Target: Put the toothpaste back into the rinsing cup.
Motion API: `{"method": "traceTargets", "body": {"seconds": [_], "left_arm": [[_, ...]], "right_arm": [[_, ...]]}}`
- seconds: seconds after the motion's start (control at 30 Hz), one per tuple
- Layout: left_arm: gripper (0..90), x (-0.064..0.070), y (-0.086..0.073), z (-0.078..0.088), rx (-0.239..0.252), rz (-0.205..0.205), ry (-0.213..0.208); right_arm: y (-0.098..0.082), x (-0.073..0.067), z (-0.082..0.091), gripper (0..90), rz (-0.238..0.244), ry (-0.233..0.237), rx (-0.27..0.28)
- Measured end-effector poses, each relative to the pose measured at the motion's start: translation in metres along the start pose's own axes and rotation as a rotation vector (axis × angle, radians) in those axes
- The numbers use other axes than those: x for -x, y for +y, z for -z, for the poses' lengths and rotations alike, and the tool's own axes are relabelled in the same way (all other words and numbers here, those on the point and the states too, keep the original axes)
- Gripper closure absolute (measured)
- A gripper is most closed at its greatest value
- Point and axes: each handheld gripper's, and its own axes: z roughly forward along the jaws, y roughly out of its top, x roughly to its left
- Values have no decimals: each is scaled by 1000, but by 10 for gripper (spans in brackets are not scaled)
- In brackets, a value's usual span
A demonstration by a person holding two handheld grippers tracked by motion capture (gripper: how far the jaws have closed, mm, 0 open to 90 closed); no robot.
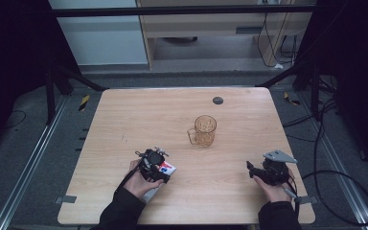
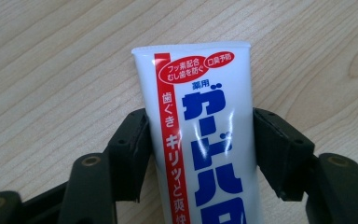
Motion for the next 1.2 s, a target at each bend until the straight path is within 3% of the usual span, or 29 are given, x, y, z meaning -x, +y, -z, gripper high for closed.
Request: {"method": "traceTargets", "body": {"seconds": [0.27, 0.57, 0.93, 1.2], "left_arm": [[627, 1, -4, 11, 31, 14, -37], [711, 0, -9, 21, 60, -4, -54], [734, -5, -15, 63, 227, 13, -55], [733, -5, -5, 80, 348, 9, -4]], "right_arm": [[0, 1, 0, 250, -2, 0, -1], [-1, 3, 0, 255, -12, 12, -4], [-1, 4, 1, 260, -20, 19, 1], [-1, 4, 2, 263, -17, 10, 20]]}}
